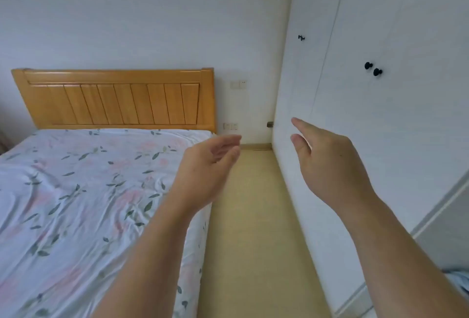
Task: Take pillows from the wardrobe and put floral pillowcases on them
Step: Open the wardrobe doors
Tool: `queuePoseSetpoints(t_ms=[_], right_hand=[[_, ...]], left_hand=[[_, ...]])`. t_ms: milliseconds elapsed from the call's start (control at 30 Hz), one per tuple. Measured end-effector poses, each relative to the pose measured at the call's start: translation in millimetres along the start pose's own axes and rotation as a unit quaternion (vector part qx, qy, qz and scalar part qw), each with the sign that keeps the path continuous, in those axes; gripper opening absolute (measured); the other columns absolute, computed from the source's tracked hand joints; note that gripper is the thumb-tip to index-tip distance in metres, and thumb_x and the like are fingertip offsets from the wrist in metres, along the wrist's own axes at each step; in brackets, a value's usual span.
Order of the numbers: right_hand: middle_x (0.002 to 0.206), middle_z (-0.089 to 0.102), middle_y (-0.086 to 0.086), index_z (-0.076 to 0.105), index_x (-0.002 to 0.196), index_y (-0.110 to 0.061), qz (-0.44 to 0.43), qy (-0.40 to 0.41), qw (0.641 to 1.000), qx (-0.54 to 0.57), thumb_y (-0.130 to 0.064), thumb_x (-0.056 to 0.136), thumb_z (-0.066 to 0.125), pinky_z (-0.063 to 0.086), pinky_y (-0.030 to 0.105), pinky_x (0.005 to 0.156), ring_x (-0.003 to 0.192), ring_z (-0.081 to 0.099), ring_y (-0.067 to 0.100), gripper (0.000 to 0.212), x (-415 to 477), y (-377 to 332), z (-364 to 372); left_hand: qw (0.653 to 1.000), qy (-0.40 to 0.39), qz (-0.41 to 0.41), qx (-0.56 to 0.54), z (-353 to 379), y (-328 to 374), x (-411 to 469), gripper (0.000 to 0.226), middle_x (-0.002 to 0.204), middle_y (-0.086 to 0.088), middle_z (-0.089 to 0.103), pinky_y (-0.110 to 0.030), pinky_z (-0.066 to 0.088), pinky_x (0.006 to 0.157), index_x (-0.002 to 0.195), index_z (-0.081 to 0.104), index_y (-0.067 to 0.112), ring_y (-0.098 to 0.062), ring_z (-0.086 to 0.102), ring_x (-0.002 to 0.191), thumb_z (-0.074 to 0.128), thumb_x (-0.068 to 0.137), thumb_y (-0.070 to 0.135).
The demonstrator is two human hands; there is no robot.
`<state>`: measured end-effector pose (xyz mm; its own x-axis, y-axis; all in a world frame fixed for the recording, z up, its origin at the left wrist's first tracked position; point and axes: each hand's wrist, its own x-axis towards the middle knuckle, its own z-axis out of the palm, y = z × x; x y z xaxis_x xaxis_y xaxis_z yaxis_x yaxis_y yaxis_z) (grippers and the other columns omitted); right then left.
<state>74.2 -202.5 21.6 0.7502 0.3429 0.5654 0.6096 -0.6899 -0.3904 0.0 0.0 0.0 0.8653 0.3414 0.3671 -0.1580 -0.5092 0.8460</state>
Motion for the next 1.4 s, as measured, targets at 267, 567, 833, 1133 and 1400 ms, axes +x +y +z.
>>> queuePoseSetpoints(t_ms=[267, 567, 833, 1133, 1400], right_hand=[[0.103, 0.073, 0.0, 0.057, 0.14, -0.023, 0.033, 0.004, 0.999, -0.002, -0.025, 0.105, 0.046, 0.052, 0.035, 0.076, 0.091, 0.066, 0.025, 0.037, 65, 53, 61], [0.102, 0.073, -0.001, 0.053, 0.143, -0.028, 0.029, -0.038, 0.998, 0.03, -0.036, 0.106, 0.039, 0.052, 0.031, 0.078, 0.092, 0.066, 0.02, 0.041, 214, 115, 124], [0.105, 0.072, -0.003, 0.052, 0.144, -0.029, 0.019, -0.071, 0.996, 0.056, -0.038, 0.106, 0.04, 0.056, 0.039, 0.083, 0.094, 0.066, 0.018, 0.041, 339, 135, 217], [0.102, 0.073, -0.005, 0.051, 0.144, -0.03, 0.055, -0.055, 0.996, 0.05, -0.037, 0.105, 0.04, 0.055, 0.036, 0.085, 0.092, 0.067, 0.016, 0.041, 497, 143, 331], [0.089, 0.07, -0.001, 0.053, 0.143, -0.028, 0.106, -0.032, 0.994, 0.001, -0.035, 0.105, 0.04, 0.043, 0.025, 0.071, 0.078, 0.059, 0.016, 0.041, 614, 193, 393]], left_hand=[[0.999, -0.001, -0.017, 0.037, 47, -40, 86, 0.02, 0.1, 0.02, 0.075, -0.018, 0.056, 0.084, 0.112, 0.075, 0.028, 0.013, 0.066, 0.092, 0.064, 0.096, 0.026], [0.995, 0.004, -0.017, 0.094, 83, -65, 255, 0.022, 0.1, 0.022, 0.073, 0.007, 0.04, 0.074, 0.114, 0.075, 0.027, 0.022, 0.059, 0.093, 0.062, 0.096, 0.025], [0.993, 0.017, -0.055, 0.105, 85, -131, 383, 0.023, 0.1, 0.026, 0.069, 0.003, 0.041, 0.071, 0.115, 0.074, 0.031, 0.026, 0.056, 0.088, 0.061, 0.096, 0.028], [0.996, -0.025, -0.022, 0.084, 66, -231, 575, 0.022, 0.103, 0.024, 0.071, -0.002, 0.042, 0.074, 0.115, 0.074, 0.031, 0.019, 0.06, 0.094, 0.06, 0.097, 0.029], [0.996, -0.073, -0.002, 0.045, 100, -277, 731, 0.018, 0.102, 0.025, 0.072, -0.011, 0.047, 0.083, 0.109, 0.075, 0.034, 0.015, 0.062, 0.097, 0.062, 0.096, 0.03]])
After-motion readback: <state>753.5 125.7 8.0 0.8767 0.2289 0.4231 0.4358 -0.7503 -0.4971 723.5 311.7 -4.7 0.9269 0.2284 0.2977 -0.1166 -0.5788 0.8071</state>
